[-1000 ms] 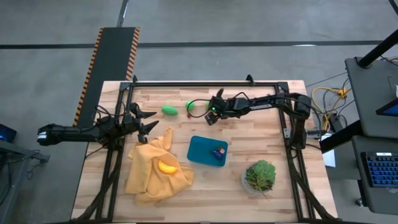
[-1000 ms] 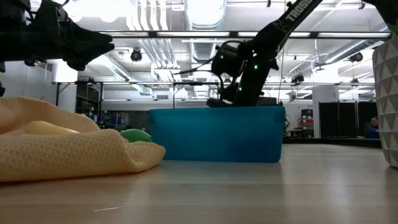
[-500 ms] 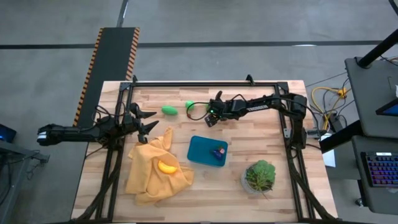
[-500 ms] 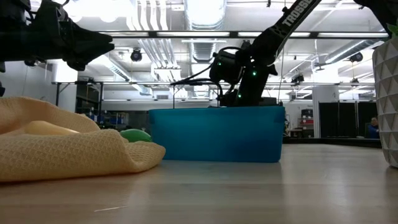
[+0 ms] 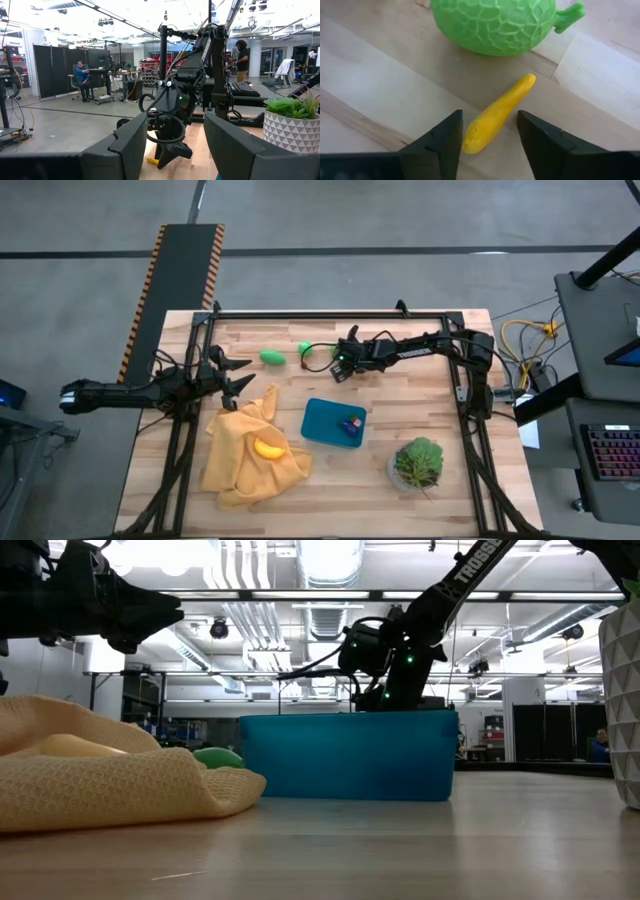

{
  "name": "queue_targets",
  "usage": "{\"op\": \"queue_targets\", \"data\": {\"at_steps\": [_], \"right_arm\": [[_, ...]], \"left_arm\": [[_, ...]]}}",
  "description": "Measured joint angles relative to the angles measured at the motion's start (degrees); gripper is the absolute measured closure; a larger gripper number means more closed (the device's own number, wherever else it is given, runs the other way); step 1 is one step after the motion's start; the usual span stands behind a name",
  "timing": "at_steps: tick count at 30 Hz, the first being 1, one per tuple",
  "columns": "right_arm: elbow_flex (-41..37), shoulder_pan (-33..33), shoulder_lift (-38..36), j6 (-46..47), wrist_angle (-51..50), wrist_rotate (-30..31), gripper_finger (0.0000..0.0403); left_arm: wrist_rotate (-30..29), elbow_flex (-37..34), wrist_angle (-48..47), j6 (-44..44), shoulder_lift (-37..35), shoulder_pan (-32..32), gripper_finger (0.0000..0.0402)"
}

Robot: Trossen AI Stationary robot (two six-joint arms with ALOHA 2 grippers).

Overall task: Pick and placing Produce into tupperware
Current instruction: Put the yellow corn into the blue bin

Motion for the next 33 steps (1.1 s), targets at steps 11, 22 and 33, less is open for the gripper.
{"op": "queue_targets", "data": {"at_steps": [11,22,33], "right_arm": [[0.04,0.02,0.00,-1.52,-0.74,-0.19,0.0301],[0.04,0.25,0.02,-4.68,-0.82,-0.96,0.0361],[-0.37,3.62,-2.93,-5.54,-1.93,-4.50,0.0374]], "left_arm": [[0.00,0.00,0.00,0.00,0.02,-0.02,0.0218],[0.00,0.01,0.00,0.00,0.00,-0.01,0.0218],[0.00,0.00,-0.02,0.00,0.00,-0.02,0.0218]]}}
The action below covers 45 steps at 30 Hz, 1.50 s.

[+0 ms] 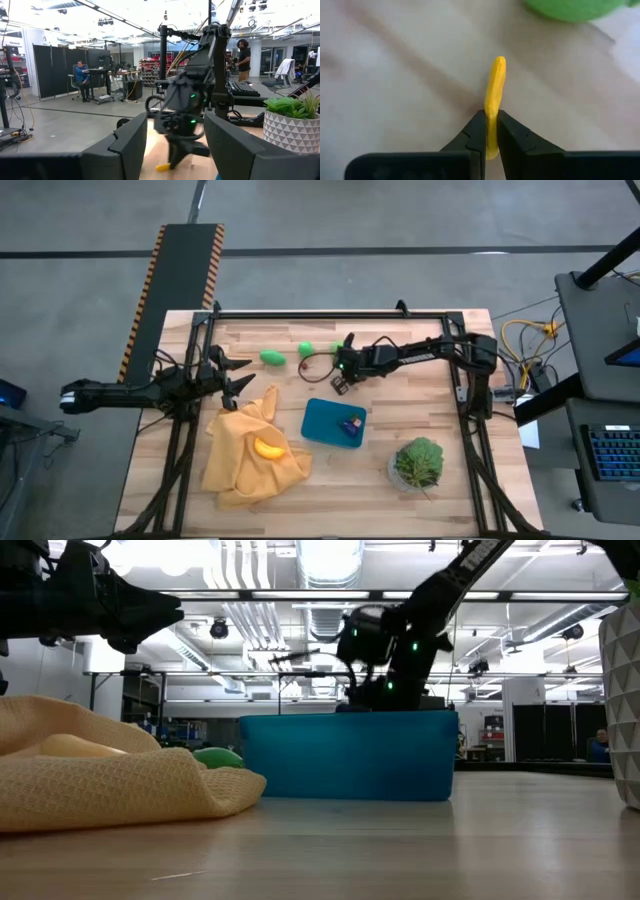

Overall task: Pick and placing Produce into tupperware
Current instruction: Put the yellow corn into the blue bin

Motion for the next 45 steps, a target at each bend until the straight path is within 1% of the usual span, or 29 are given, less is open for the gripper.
{"op": "queue_targets", "data": {"at_steps": [3,10,15,20,26,32,38,45], "right_arm": [[0.09,1.29,-2.53,-0.15,0.71,-1.53,0.0374],[0.12,4.11,-7.95,-3.32,1.32,-1.21,0.0374],[0.22,6.16,-11.40,-6.41,1.41,-4.78,0.0374],[0.24,9.82,-13.63,-6.67,0.53,-5.76,0.0374],[0.30,14.17,-14.25,-6.67,-1.37,-5.81,0.0374],[0.31,17.13,-13.87,-6.60,-4.98,-6.90,0.0374],[0.09,18.23,-12.03,-6.46,-6.10,-6.89,0.0374],[-0.57,18.19,-10.09,-6.45,-9.91,-6.70,0.0374]], "left_arm": [[0.00,0.01,0.00,0.00,0.02,0.00,0.0218],[-0.22,0.01,0.00,1.27,0.02,0.01,0.0218],[-0.22,0.00,-0.02,1.27,0.00,0.02,0.0218],[-0.22,0.01,0.00,1.27,0.02,0.01,0.0218],[-0.22,0.02,0.00,1.31,0.00,0.00,0.0218],[-0.22,0.00,0.00,1.31,0.01,0.00,0.0218],[-0.20,0.00,0.00,1.31,0.11,0.01,0.0218],[-0.21,0.00,0.00,1.29,0.13,0.02,0.0218]]}}
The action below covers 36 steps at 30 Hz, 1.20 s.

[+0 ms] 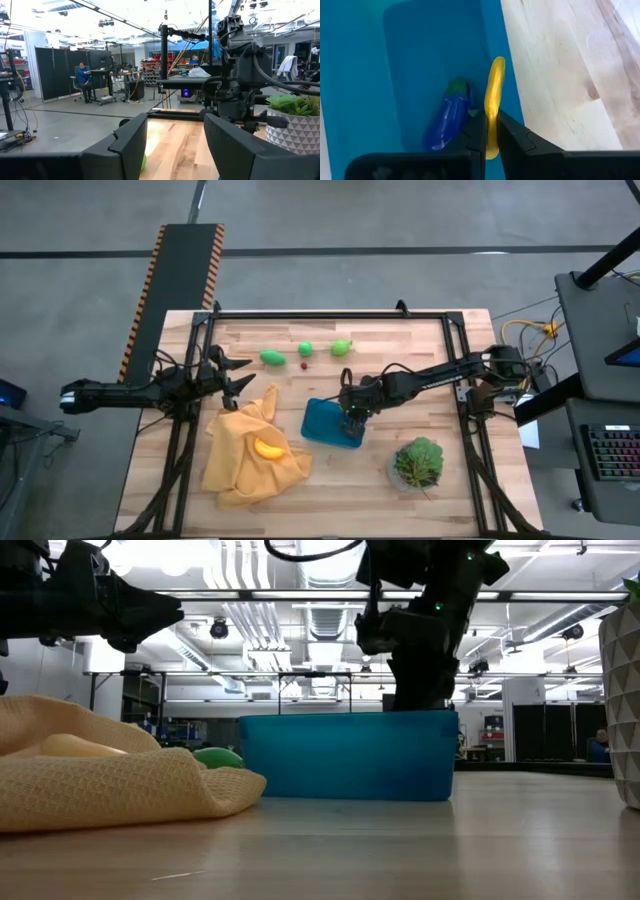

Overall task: Pick and placing Produce into tupperware
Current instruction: Put the yellow corn into the blue bin, then put the melon into the blue bin

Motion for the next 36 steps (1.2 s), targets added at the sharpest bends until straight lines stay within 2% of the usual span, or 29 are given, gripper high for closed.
{"op": "queue_targets", "data": {"at_steps": [8,23,28,32,36], "right_arm": [[-0.07,0.00,0.03,-0.03,-0.03,0.27,0.0371],[-0.07,0.00,0.03,-0.29,-0.02,0.27,0.0311],[0.06,0.00,0.03,-5.33,3.11,0.45,0.0295],[2.24,-0.26,0.03,-10.45,7.55,2.92,0.0262],[5.87,-1.73,0.03,-14.22,7.33,3.38,0.0200]], "left_arm": [[0.01,0.00,0.00,0.00,0.00,0.00,0.0218],[0.01,0.02,0.00,0.00,0.00,-0.01,0.0218],[0.01,0.00,0.00,0.00,0.00,0.00,0.0218],[0.01,0.02,0.00,0.00,0.00,-0.01,0.0218],[0.01,0.02,0.01,0.00,0.00,-0.01,0.0218]]}}
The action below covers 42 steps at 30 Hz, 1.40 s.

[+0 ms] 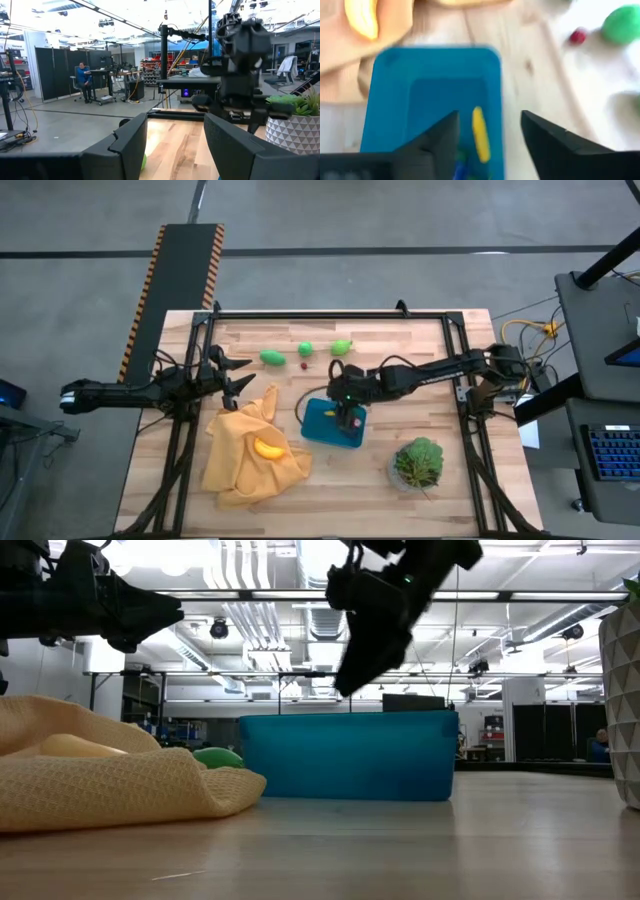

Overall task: Pick and placing Produce into tupperware
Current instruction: Put the melon into the blue bin

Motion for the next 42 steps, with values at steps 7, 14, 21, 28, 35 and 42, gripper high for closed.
{"op": "queue_targets", "data": {"at_steps": [7,14,21,28,35,42], "right_arm": [[7.17,-3.04,0.00,-11.71,-7.32,4.36,0.0063],[14.84,-10.73,0.00,-25.65,-13.14,4.85,0.0019],[18.91,-22.84,0.00,-29.40,-15.86,-4.10,0.0019],[18.72,-31.72,2.90,-32.97,-16.04,-13.37,0.0019],[24.02,-31.67,11.45,-38.98,-24.81,-12.80,0.0019],[31.74,-31.67,19.40,-41.24,-29.95,-11.50,0.0019]], "left_arm": [[0.00,-0.02,-0.01,0.11,0.00,0.00,0.0218],[-0.68,-0.01,0.00,0.13,0.00,0.00,0.0218],[-0.91,-0.01,-0.01,0.13,0.00,-0.01,0.0218],[-1.09,0.00,0.01,0.15,0.00,0.01,0.0218],[-2.97,-0.02,0.01,1.62,0.04,0.01,0.0218],[-2.99,-0.02,-0.02,1.59,0.12,-0.01,0.0218]]}}
